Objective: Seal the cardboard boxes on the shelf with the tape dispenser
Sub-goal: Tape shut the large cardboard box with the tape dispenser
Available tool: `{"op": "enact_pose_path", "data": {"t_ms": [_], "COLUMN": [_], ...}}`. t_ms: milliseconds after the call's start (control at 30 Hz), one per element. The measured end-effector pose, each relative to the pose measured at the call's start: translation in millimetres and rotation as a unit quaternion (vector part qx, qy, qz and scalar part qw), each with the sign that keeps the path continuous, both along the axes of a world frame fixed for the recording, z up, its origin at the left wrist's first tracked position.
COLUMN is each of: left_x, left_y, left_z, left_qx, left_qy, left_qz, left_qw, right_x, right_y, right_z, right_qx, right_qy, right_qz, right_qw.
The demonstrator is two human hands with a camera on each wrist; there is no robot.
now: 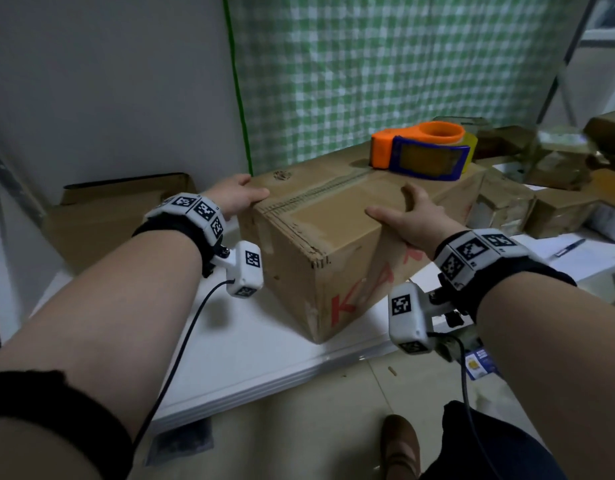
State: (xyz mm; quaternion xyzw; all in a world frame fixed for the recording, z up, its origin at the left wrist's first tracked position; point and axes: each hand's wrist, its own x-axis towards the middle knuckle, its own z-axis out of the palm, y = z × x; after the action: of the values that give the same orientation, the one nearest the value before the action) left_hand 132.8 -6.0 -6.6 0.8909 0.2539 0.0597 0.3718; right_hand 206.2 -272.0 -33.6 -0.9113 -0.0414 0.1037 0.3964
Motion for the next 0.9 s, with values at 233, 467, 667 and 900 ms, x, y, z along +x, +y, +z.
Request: {"op": "enact_pose_path", "data": {"t_ms": [233, 467, 667, 900], "left_x": [-23.2, -65.1, -88.4, -102.7], "left_y": [20.1, 8.3, 1.4, -6.9], "left_z": [-4.6, 12.6, 27.2, 35.2], "left_qx": [0.052, 0.277, 0.210, 0.029], "left_qy": [0.010, 0.131, 0.155, 0.230], "left_qz": [0.021, -0.008, 0.006, -0.024], "left_qw": [0.998, 0.952, 0.965, 0.973], "right_x": [1.0, -25.9, -43.3, -49.7], "right_y": [22.8, 31.1, 22.2, 19.0], "right_z": [14.9, 19.5, 30.5, 60.6], "right_qx": [-0.032, 0.020, -0.050, -0.341], "right_qy": [-0.065, 0.074, 0.088, -0.008], "right_qz": [0.077, 0.194, 0.247, 0.256], "right_qw": [0.994, 0.978, 0.964, 0.905]}}
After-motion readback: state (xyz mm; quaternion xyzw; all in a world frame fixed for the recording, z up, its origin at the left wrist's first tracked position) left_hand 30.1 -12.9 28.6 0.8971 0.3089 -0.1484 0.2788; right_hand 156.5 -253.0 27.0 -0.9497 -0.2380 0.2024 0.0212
